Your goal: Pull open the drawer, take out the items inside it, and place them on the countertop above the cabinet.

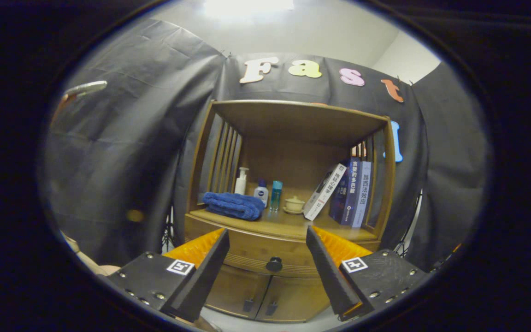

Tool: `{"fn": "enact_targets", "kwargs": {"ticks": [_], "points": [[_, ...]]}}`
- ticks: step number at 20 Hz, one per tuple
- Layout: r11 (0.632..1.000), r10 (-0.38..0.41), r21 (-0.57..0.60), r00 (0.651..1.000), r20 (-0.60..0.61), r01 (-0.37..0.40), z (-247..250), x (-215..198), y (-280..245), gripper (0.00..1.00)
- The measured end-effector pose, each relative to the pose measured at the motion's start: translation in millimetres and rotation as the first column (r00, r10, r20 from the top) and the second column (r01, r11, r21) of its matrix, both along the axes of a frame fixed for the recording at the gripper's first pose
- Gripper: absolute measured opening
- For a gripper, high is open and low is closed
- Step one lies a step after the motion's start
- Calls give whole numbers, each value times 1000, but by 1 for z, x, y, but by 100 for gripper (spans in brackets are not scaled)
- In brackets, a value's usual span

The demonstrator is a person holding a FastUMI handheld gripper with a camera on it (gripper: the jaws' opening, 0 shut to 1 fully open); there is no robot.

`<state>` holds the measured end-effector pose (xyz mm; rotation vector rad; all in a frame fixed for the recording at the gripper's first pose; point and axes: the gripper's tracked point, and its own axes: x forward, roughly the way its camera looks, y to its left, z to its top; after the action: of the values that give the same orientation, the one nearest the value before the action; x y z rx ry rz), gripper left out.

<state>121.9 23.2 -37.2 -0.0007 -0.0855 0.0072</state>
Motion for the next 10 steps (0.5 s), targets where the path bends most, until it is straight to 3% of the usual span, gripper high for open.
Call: {"fn": "enact_targets", "kwargs": {"ticks": [6,10], "points": [[997,-63,29,995,-81,66,-71,79,-15,100],[995,-39,87,983,-178,56,-119,117,-15,100]]}}
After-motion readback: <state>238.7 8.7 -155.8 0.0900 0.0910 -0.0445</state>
